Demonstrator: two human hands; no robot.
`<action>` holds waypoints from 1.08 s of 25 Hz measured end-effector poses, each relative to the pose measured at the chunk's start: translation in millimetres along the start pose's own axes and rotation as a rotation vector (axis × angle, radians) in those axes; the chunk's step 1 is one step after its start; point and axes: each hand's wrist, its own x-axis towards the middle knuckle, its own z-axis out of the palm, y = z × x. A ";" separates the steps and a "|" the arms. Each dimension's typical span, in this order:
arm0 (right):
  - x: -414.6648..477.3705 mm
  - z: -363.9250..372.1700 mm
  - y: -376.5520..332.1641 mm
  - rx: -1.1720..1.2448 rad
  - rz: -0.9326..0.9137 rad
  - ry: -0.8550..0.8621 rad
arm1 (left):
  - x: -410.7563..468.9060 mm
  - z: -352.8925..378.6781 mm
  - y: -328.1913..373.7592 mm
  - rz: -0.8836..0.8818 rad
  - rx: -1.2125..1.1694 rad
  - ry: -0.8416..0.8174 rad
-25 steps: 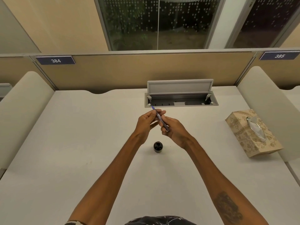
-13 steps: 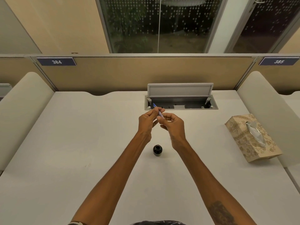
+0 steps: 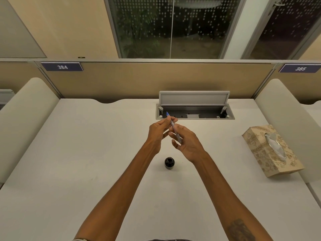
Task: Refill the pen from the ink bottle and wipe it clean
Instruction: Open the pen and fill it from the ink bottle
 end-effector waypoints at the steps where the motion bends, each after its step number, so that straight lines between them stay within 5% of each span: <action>1: -0.4 0.4 0.3 -0.001 0.005 -0.009 | -0.6 0.5 0.1 0.003 -0.001 -0.005; 27: 0.8 -0.4 0.5 0.095 0.112 0.000 | 5.2 1.2 -1.2 0.001 -0.026 -0.001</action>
